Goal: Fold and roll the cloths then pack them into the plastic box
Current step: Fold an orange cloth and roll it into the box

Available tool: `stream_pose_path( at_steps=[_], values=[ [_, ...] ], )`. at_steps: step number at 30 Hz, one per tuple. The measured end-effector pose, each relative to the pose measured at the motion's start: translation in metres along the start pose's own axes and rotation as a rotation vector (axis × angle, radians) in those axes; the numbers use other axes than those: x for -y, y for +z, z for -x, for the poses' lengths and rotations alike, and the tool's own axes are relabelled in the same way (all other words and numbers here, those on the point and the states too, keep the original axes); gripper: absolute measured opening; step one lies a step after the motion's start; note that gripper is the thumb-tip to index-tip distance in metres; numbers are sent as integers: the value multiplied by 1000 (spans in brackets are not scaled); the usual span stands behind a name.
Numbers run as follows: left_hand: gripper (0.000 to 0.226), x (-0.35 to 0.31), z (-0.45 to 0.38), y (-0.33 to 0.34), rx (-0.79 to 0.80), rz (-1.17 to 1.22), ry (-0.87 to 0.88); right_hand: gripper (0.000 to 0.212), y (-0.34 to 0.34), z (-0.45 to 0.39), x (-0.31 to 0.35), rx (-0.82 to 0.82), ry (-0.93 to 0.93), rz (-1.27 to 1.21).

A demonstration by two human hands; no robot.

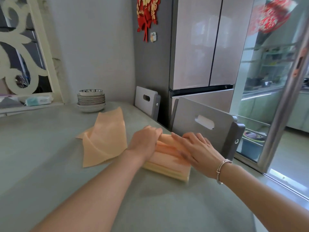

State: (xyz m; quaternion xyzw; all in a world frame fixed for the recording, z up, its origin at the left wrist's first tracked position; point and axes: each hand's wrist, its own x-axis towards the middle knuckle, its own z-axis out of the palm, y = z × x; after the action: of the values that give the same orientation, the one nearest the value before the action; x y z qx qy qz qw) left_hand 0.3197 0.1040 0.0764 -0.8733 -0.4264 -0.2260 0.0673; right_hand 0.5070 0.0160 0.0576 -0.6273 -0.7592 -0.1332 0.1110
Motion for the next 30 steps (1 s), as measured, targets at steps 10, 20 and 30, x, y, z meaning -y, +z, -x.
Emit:
stream_pose_path(
  at_steps=[10, 20, 30],
  values=[
    [48, 16, 19, 20, 346, 141, 38, 74, 12, 3, 8, 280, -15, -125],
    [57, 13, 20, 25, 512, 12, -13, 63, 10, -8, 8, 420, 26, 19],
    [55, 5, 22, 2, 420, 201, -112, 54, -17, -5, 5, 275, 121, -244]
  ],
)
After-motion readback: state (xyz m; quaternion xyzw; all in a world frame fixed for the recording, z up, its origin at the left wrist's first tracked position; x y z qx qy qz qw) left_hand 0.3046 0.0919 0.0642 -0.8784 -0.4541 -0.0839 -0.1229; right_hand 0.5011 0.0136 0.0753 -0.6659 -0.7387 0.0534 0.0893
